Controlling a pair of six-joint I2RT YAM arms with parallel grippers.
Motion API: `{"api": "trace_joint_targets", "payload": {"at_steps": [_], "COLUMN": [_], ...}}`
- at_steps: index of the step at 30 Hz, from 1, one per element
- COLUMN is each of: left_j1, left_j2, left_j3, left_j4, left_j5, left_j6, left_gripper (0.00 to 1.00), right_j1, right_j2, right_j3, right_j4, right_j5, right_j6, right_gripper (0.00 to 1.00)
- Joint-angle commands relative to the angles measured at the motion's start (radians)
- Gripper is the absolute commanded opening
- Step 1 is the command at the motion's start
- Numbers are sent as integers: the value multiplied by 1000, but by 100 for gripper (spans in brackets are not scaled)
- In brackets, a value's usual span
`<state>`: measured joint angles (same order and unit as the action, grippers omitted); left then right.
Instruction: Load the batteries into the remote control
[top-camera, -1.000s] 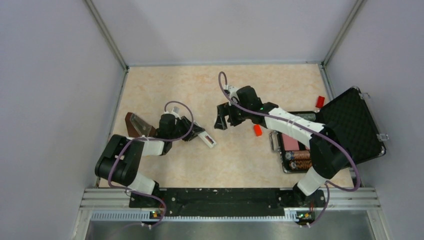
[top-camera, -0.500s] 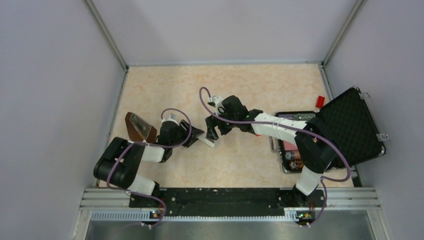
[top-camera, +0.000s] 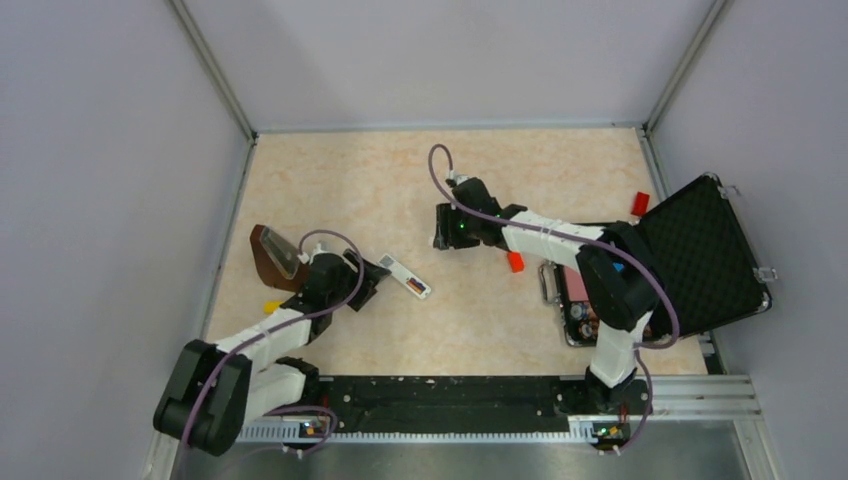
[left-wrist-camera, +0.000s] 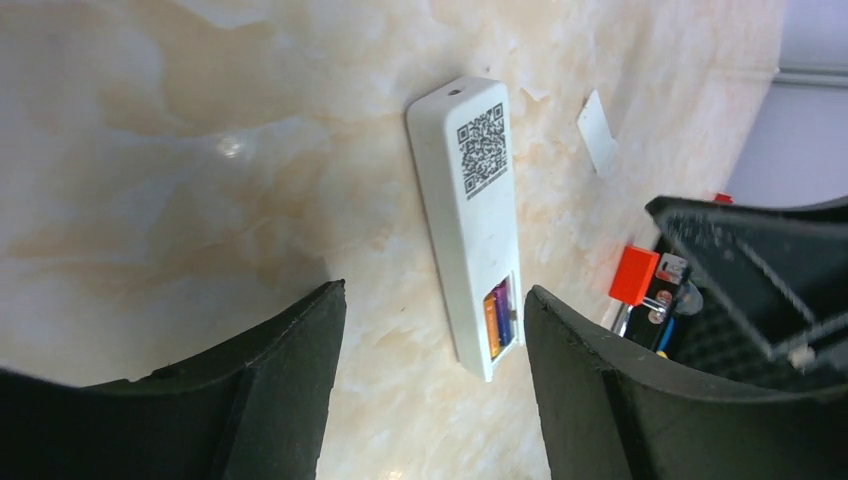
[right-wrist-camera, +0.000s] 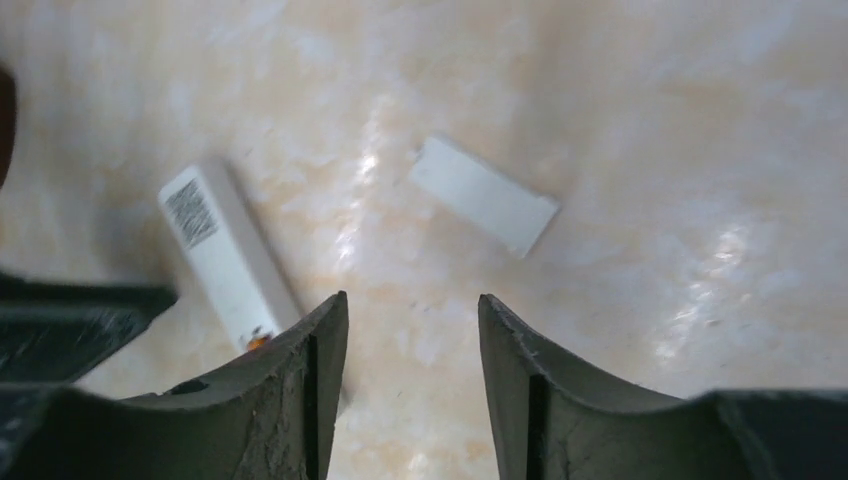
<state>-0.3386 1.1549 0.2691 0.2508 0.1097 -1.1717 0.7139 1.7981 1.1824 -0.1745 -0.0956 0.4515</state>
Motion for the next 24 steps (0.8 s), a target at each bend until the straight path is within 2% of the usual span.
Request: {"api": "trace_joint_targets", "payload": {"at_steps": [1, 4, 7, 14, 19, 24], "left_j1": [-1, -2, -1, -2, -2, 0], "left_j2": [-142, -203, -189, 0, 155, 275], "left_j3": [18, 49, 109, 327, 416, 453], "left_j4": [-230, -235, -168, -142, -115, -78], "left_j5": [-94, -87, -32, 52, 121, 155], "left_j6": [55, 116, 205, 330, 346, 340], "left_gripper": [69, 65, 63, 59, 57, 54], "right_j1": [-54, -61, -67, -68, -69, -60], "right_j2": [84, 128, 174, 235, 265, 296], "right_j3": [113, 152, 190, 224, 236, 265], "right_j4": [-105, -132, -173, -198, -224, -266], "right_j5": [150, 181, 195, 175, 188, 209], "right_j6": [137, 160, 183, 185, 189, 171], "right_gripper": [47, 42, 39, 31, 23, 20]}}
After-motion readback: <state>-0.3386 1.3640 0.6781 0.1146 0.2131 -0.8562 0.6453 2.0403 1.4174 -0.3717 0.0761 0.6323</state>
